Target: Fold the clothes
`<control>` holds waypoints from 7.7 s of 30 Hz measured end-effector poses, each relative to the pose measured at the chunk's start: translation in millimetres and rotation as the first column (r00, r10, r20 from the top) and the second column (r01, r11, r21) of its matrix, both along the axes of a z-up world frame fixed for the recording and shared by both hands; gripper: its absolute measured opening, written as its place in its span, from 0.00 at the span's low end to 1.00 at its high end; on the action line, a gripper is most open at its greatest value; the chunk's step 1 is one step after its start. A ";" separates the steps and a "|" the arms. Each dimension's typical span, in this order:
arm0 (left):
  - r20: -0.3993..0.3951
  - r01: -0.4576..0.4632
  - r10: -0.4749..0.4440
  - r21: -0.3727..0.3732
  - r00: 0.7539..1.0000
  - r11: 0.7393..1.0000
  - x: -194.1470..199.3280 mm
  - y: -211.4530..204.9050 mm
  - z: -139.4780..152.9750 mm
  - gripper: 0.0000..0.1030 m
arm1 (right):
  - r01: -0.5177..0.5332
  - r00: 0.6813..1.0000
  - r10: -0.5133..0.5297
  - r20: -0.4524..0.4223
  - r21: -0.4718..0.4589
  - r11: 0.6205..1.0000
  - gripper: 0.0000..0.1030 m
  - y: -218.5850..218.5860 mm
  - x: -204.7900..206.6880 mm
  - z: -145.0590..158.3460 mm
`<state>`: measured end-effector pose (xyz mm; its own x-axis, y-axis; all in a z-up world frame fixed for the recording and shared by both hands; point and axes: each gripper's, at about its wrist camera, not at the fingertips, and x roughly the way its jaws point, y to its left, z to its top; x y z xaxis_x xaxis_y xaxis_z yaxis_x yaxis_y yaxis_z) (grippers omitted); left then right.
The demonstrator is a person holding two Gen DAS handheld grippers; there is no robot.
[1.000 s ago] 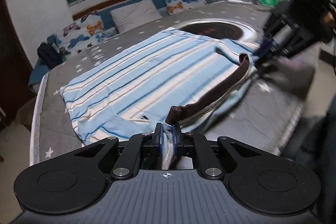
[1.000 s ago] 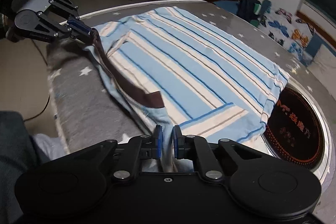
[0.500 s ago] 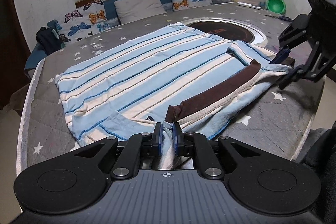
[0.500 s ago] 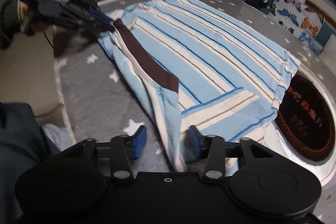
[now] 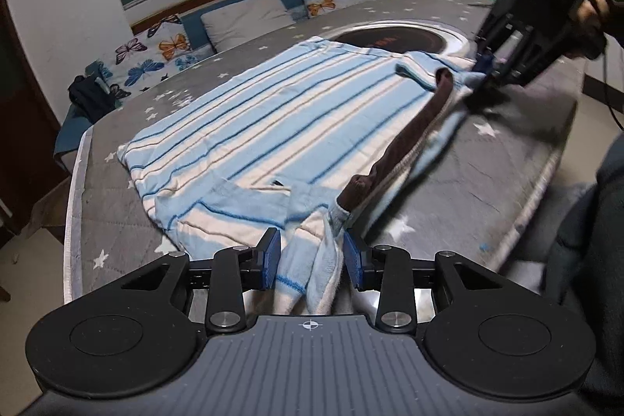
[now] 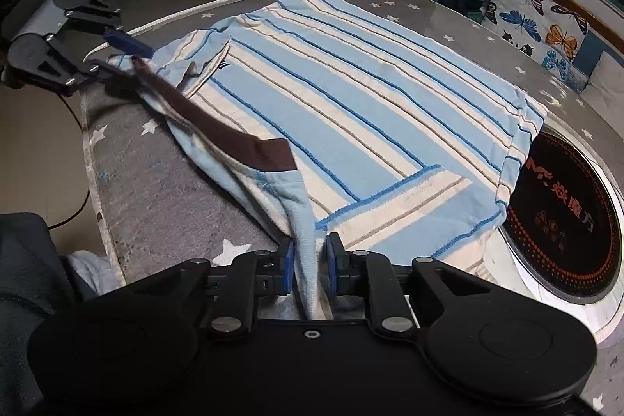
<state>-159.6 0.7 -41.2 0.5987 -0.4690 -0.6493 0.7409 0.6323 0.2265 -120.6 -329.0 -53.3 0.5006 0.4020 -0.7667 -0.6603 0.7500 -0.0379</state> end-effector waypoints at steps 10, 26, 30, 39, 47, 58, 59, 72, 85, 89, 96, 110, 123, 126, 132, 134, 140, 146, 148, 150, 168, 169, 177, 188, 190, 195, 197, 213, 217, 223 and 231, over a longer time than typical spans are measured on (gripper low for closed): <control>-0.008 -0.007 0.007 0.055 1.000 0.998 -5.8 -4.0 -11.5 0.16 | -0.001 1.000 0.001 0.020 0.013 1.000 0.14 -0.3 -10.9 5.2; -0.030 -0.006 0.002 -0.154 1.000 0.988 -66.2 31.9 42.2 0.08 | -0.060 0.998 0.060 0.013 0.066 0.996 0.09 -5.7 -65.2 41.8; -0.055 -0.010 -0.002 -0.206 0.998 0.979 -99.4 41.1 55.4 0.07 | -0.109 0.992 0.112 -0.052 0.066 0.992 0.09 -6.8 -101.7 56.9; -0.030 -0.080 0.075 -0.245 0.997 0.966 -74.1 31.0 64.9 0.07 | -0.068 0.998 0.068 0.007 0.066 0.995 0.05 -13.7 -87.0 78.8; -0.049 -0.178 0.171 -0.282 0.984 0.943 0.5 24.6 70.3 0.04 | -0.025 0.996 0.021 0.085 0.044 0.999 0.04 -10.5 -21.6 79.9; -0.191 -0.257 0.207 -0.299 0.960 0.919 45.5 46.1 60.1 0.05 | 0.019 1.000 -0.019 0.022 0.028 0.999 0.04 -14.7 32.9 51.2; -0.206 -0.269 0.215 -0.283 0.955 0.921 45.9 47.9 56.7 0.05 | 0.023 1.000 -0.023 0.014 0.026 0.999 0.04 -15.3 37.3 48.1; -0.303 -0.345 0.265 -0.247 0.915 0.906 88.6 44.6 36.0 0.50 | 0.060 0.996 -0.058 -0.074 0.026 0.998 0.30 -22.1 47.3 19.2; -0.388 -0.345 0.225 -0.277 0.894 0.897 110.5 38.3 22.5 0.09 | 0.028 0.993 -0.024 -0.120 0.030 0.999 0.10 -18.2 65.3 16.8; -0.328 -0.348 0.247 -0.295 0.912 0.890 105.7 34.8 34.8 0.08 | 0.026 0.998 -0.024 -0.061 0.021 0.999 0.07 -13.0 77.1 30.7; -0.232 -0.378 0.313 -0.341 0.921 0.861 119.3 37.2 56.6 0.08 | 0.023 0.999 -0.024 0.041 0.005 1.000 0.07 -3.8 97.7 55.1; -0.208 -0.487 0.441 -0.301 0.873 0.820 197.0 27.9 26.4 0.08 | 0.069 0.993 -0.065 0.100 -0.031 0.997 0.07 2.8 186.2 22.9; -0.180 -0.537 0.506 -0.237 0.843 0.810 199.1 31.2 21.7 0.23 | 0.190 0.979 -0.194 0.070 0.058 0.980 0.27 -24.8 182.0 20.4; -0.157 -0.549 0.526 -0.261 0.836 0.794 189.3 34.7 33.4 0.23 | 0.193 0.977 -0.199 0.076 0.083 0.978 0.27 -31.8 163.8 28.4; -0.111 -0.512 0.502 -0.272 0.857 0.814 159.5 21.2 44.9 0.23 | 0.200 0.978 -0.206 0.047 0.096 0.975 0.27 -32.8 148.8 18.3; -0.094 -0.510 0.504 -0.268 0.858 0.818 152.6 17.7 46.8 0.23 | 0.226 0.972 -0.231 0.046 0.108 0.968 0.27 -34.1 152.4 14.1; -0.085 -0.567 0.568 -0.284 0.818 0.774 151.0 32.2 55.8 0.23 | 0.247 0.957 -0.264 0.117 0.138 0.959 0.27 -39.6 145.2 32.5; -0.131 -0.539 0.528 -0.329 0.839 0.775 142.7 34.0 60.4 0.24 | 0.218 0.968 -0.230 0.100 0.118 0.969 0.27 -33.6 136.6 28.9; -0.137 -0.500 0.483 -0.321 0.865 0.804 139.1 25.0 58.0 0.25 | 0.209 0.972 -0.219 0.083 0.113 0.971 0.27 -30.8 136.1 24.9; -0.148 -0.472 0.449 -0.315 0.881 0.823 139.5 16.8 53.9 0.27 | 0.201 0.976 -0.209 0.065 0.109 0.974 0.27 -28.1 135.5 20.9; -0.271 -0.557 0.497 -0.232 0.825 0.798 188.6 19.3 4.5 0.30 | 0.286 0.957 -0.290 0.014 0.133 0.949 0.27 -40.2 165.3 -2.5; -0.269 -0.556 0.496 -0.234 0.826 0.798 186.7 19.7 6.6 0.31 | 0.283 0.957 -0.288 0.020 0.129 0.950 0.29 -39.9 162.7 0.3; -0.229 -0.518 0.468 -0.265 0.853 0.813 142.7 15.9 27.9 0.36 | 0.237 0.969 -0.244 0.047 0.123 0.964 0.38 -39.2 120.0 18.4; -0.242 -0.516 0.465 -0.233 0.852 0.824 100.6 7.5 13.1 0.41 | 0.223 0.972 -0.232 0.046 0.148 0.963 0.43 -30.4 91.1 13.4; -0.247 -0.521 0.469 -0.228 0.848 0.823 100.4 7.9 10.1 0.42 | 0.230 0.971 -0.238 0.041 0.144 0.963 0.44 -30.0 89.6 8.9; -0.241 -0.522 0.474 -0.200 0.847 0.829 98.4 5.3 0.5 0.45 | 0.256 0.964 -0.263 0.029 0.149 0.955 0.49 -34.2 84.8 0.2; -0.232 -0.516 0.473 -0.192 0.850 0.835 96.7 3.4 -3.0 0.47 | 0.264 0.962 -0.272 0.030 0.157 0.952 0.52 -35.3 83.0 -1.1; -0.190 -0.536 0.504 -0.197 0.842 0.821 73.5 -0.3 14.1 0.58 | 0.293 0.946 -0.316 0.068 0.234 0.927 0.81 -44.4 45.7 12.1; -0.184 -0.542 0.512 -0.188 0.839 0.819 62.6 -0.8 15.2 0.58 | 0.294 0.947 -0.317 0.059 0.243 0.924 0.81 -46.9 34.7 12.3; -0.177 -0.543 0.517 -0.159 0.837 0.825 51.6 -0.6 9.2 0.58 | 0.298 0.948 -0.316 0.039 0.239 0.924 0.81 -50.4 28.7 5.0; -0.188 -0.544 0.516 -0.150 0.836 0.826 50.3 1.8 -0.4 0.59 | 0.302 0.949 -0.314 0.013 0.232 0.924 0.82 -55.1 20.6 -4.6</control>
<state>-109.2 2.5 -41.7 0.7048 -0.2259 -0.6725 0.2929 0.9560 -0.0142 -100.0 -384.1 -57.9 0.6619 0.3807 -0.6457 -0.3968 0.9088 0.1290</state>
